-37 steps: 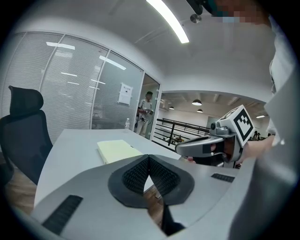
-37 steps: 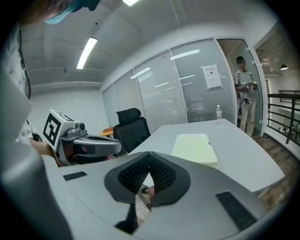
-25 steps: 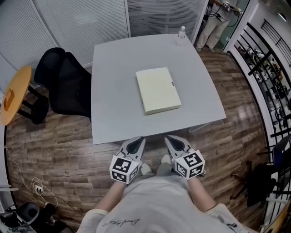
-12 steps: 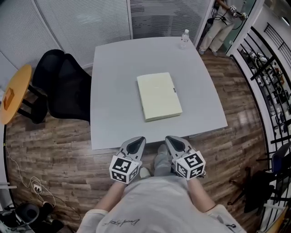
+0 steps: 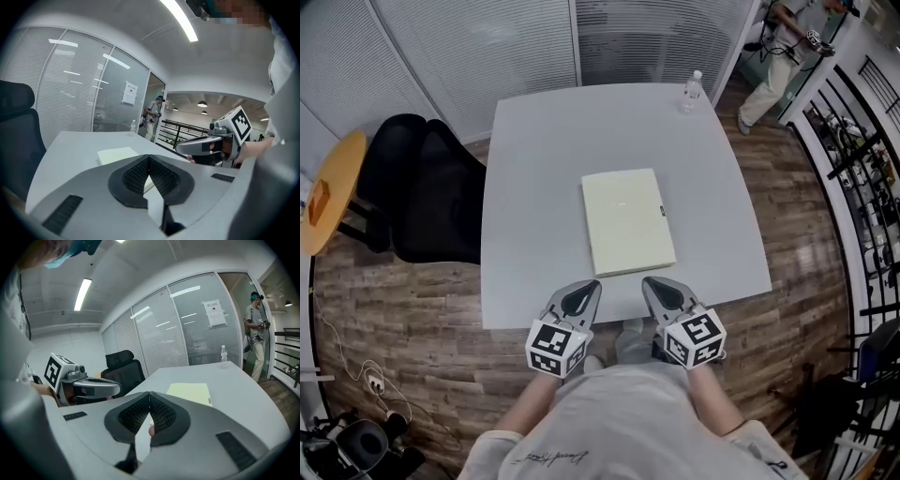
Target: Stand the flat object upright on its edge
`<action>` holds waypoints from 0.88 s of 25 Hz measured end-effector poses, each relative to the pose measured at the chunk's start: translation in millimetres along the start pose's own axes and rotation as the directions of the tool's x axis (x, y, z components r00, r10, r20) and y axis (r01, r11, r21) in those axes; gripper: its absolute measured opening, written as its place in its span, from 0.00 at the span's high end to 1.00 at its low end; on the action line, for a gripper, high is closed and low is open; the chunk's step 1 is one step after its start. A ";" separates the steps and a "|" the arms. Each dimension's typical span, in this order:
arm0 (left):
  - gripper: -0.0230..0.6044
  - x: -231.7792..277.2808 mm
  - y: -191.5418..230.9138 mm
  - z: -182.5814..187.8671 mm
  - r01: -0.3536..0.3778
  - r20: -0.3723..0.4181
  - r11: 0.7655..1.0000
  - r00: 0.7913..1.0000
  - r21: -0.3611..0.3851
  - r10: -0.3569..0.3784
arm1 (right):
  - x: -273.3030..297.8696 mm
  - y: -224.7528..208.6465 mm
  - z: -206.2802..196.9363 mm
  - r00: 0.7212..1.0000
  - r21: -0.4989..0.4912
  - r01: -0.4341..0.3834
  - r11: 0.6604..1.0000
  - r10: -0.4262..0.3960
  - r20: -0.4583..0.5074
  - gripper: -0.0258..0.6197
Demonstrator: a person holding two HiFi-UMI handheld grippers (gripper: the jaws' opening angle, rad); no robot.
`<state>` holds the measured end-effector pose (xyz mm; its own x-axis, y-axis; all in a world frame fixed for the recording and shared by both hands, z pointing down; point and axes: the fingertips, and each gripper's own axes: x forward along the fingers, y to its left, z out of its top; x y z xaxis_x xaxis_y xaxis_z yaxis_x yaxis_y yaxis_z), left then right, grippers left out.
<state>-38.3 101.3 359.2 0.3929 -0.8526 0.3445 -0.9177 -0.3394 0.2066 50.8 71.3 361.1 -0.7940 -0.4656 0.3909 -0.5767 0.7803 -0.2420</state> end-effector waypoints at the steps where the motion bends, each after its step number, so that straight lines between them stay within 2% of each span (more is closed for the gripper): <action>1: 0.94 6.4 2.5 4.1 -0.004 0.001 1.000 1.000 0.000 0.004 | 3.9 -6.2 4.3 1.000 0.000 -0.004 1.000 0.004 0.000 0.92; 14: 0.94 72.4 12.2 32.5 -0.055 -0.002 0.998 0.999 -0.013 0.055 | 27.5 -75.7 32.6 0.998 -0.012 -0.064 0.998 0.064 -0.015 0.92; 22: 0.94 83.5 19.4 39.5 -0.106 0.015 0.994 0.994 -0.027 0.106 | 37.6 -93.3 37.6 0.994 -0.015 -0.102 0.995 0.101 -0.028 0.92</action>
<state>-25.6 7.8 355.8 0.2924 -0.8896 0.3508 -0.9521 -0.2365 0.1940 67.5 -34.7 364.9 -0.8424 -0.3723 0.3895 -0.4900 0.8299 -0.2667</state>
